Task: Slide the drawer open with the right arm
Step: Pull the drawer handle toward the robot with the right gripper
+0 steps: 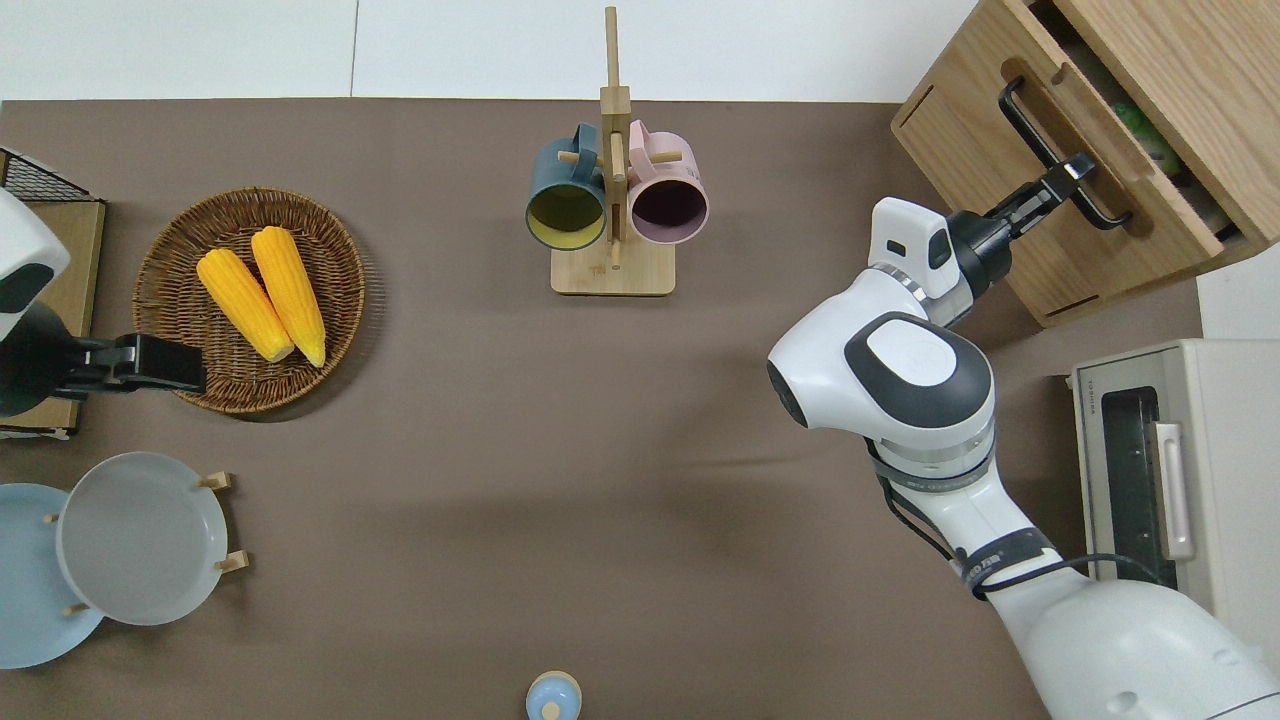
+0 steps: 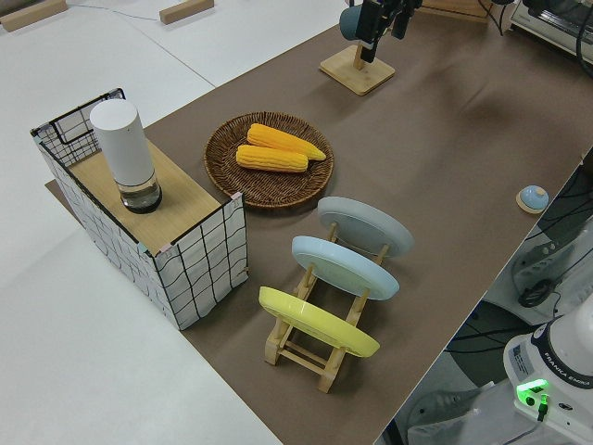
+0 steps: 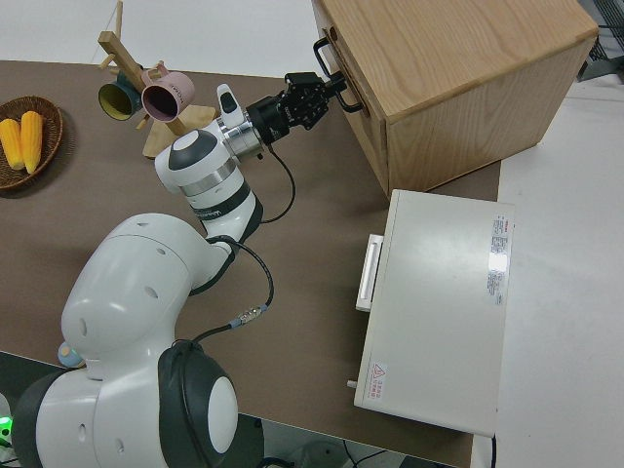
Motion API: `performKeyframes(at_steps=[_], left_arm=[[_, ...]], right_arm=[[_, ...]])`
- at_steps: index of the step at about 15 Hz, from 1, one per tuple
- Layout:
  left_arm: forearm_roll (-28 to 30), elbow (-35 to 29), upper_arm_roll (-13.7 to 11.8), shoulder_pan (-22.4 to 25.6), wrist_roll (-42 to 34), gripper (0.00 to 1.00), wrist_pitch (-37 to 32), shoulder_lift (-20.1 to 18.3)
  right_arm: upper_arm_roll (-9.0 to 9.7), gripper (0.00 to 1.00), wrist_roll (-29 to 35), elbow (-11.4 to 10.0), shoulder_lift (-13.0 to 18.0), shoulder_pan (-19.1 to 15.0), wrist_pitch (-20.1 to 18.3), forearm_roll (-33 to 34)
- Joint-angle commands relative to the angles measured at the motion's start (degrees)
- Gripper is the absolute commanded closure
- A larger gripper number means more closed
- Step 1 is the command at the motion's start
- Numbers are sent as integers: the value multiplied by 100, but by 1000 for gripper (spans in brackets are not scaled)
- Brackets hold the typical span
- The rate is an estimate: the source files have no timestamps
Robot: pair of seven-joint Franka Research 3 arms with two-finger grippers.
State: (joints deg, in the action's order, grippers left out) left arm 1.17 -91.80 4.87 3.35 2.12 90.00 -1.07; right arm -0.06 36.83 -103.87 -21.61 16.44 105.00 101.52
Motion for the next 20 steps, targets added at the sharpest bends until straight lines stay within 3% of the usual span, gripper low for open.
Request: performKeyframes(at_steps=[1,11,20], left_arm=[[-73,4,-21,-36,-28,5,-35,-51],[-73,4,-21,-27,-28,2,-27,-51],[-73,4,-12,-36,-28,5,-35,-42]], right_arm=[[217,963,-123,-11,113,61,-261,-315],[972,1000,-211,-11,210,140,-1253,-852],[1473,1000,-448,16,254,236,-1886,-1195]])
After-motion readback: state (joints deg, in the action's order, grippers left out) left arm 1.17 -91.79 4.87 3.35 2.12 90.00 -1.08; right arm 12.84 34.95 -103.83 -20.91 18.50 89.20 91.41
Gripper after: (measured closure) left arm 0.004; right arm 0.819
